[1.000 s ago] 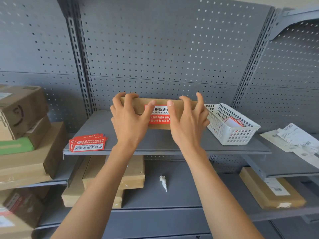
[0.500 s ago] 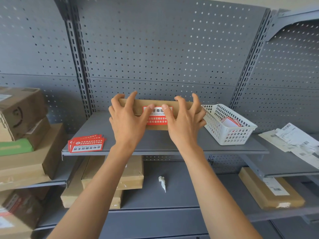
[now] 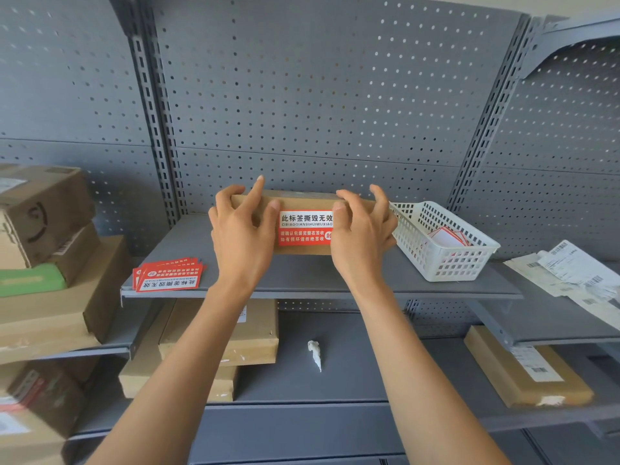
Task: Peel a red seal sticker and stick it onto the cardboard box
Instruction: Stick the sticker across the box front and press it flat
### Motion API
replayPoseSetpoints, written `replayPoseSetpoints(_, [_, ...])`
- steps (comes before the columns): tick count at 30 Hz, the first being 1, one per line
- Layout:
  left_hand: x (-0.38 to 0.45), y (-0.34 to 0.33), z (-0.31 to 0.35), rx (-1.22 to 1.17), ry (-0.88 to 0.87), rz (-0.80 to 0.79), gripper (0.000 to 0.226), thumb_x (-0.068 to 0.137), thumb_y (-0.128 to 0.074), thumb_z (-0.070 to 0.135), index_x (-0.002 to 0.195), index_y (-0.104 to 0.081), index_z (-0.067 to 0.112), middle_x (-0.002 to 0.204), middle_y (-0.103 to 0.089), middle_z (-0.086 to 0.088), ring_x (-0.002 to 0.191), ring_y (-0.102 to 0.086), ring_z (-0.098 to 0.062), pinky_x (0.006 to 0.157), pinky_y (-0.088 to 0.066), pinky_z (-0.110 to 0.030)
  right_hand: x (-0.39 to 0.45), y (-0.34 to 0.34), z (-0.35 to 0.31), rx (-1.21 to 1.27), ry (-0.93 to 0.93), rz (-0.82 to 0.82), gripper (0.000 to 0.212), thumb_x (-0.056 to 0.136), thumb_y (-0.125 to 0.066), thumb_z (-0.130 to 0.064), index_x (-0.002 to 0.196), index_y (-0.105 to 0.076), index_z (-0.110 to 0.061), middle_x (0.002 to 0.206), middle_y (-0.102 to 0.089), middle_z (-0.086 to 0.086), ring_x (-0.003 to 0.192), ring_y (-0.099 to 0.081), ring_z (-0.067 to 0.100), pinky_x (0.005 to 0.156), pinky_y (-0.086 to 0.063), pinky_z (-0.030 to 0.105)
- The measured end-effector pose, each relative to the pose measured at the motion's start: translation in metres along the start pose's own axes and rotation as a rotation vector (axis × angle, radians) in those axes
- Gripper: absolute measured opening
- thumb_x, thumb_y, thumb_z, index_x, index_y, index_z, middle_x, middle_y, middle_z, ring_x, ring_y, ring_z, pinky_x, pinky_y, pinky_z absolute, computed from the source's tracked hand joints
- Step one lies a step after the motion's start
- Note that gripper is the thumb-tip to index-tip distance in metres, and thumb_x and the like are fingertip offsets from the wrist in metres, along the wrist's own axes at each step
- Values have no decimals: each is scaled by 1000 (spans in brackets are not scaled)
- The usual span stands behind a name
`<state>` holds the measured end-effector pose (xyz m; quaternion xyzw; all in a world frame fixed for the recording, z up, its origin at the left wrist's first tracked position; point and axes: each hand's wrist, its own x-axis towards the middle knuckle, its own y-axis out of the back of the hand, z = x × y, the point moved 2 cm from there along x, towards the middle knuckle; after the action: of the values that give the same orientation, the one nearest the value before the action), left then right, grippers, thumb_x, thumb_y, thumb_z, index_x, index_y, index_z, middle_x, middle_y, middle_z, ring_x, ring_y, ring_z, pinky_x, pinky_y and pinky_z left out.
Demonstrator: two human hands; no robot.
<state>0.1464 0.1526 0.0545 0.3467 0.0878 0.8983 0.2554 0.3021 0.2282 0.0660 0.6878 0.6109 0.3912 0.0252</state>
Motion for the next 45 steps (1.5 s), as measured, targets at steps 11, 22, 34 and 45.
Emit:
replayPoseSetpoints(11, [-1,5,1,80,-42,-12,74,82,-75,60,148,-52,35,140,-48,-3,123,-43,-28,101,-40,-34,-3,-1,4,6,66,-12,43,90,-63,-58,127,-63,-36,164,-23,-1,145,-21,35,109,-26,54])
replayPoseSetpoints(22, [-1,17,-10,124,-116,-153,71,89,-69,56,153,-44,40,154,-39,-2,130,-34,-29,111,-38,-42,-6,6,18,122,133,-14,36,99,-59,-33,134,-62,-31,163,-32,-2,146,-27,31,114,-32,59])
replayPoseSetpoints(34, [-4,26,-11,187,-170,-160,93,75,-83,53,155,-39,39,149,-43,-2,129,-38,-28,101,-38,-32,-10,14,16,-18,204,-124,75,79,-82,-46,147,-51,-36,168,-22,-4,148,-21,32,118,-26,53])
replayPoseSetpoints(45, [-8,32,-7,230,-160,-189,105,67,-63,84,158,-33,39,152,-41,-4,130,-38,-31,101,-45,-46,-14,16,14,-57,223,-173,88,78,-72,-66,155,-36,-39,171,-7,-6,151,-13,35,120,-23,55])
